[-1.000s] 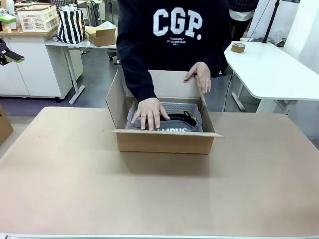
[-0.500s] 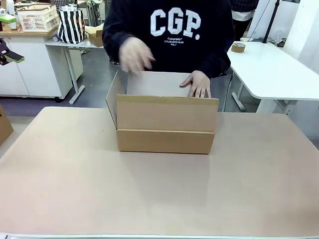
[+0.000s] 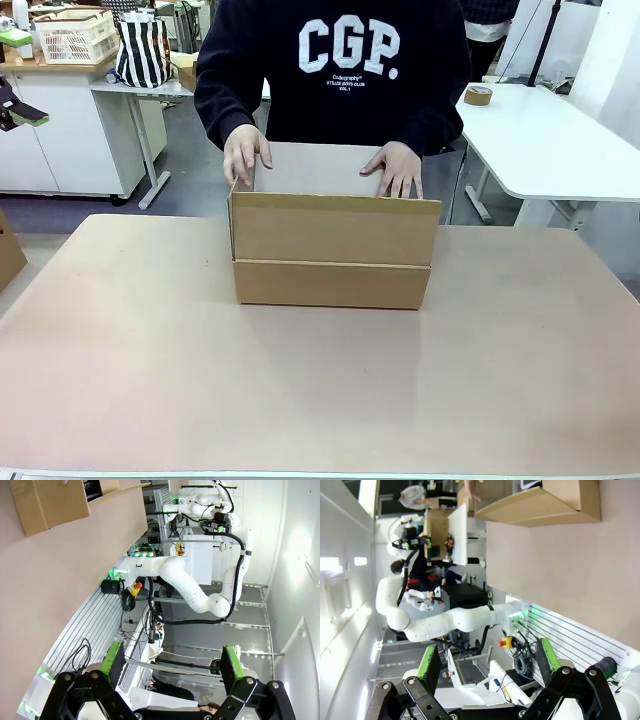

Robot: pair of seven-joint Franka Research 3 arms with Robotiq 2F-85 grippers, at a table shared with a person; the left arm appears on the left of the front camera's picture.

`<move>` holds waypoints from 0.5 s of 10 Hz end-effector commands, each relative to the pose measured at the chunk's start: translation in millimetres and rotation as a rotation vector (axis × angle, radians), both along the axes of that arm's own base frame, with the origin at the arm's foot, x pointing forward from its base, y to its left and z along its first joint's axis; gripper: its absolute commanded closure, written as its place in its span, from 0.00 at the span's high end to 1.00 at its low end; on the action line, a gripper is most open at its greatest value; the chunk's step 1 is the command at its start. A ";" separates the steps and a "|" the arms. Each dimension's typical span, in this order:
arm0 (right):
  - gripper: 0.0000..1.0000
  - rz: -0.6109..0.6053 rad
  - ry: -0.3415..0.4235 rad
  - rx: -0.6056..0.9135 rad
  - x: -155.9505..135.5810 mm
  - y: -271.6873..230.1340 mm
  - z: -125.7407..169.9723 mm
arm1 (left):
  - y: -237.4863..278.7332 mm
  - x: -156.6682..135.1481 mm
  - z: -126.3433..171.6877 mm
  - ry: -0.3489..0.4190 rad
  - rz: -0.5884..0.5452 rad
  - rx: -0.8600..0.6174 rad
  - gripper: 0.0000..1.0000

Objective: Pack the gift set into the box.
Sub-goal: Press and hold the closed box until the human finishes sealing it.

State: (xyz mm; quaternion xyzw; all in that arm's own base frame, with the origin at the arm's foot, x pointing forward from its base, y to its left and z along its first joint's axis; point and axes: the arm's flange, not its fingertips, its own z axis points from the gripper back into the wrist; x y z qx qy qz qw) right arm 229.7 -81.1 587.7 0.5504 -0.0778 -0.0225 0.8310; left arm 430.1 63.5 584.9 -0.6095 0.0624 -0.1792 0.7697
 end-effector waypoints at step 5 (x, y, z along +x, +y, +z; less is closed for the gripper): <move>1.00 0.010 -0.029 0.016 3.5 2.1 2.8 | -0.8 -1.4 0.3 0.000 -0.001 0.010 1.00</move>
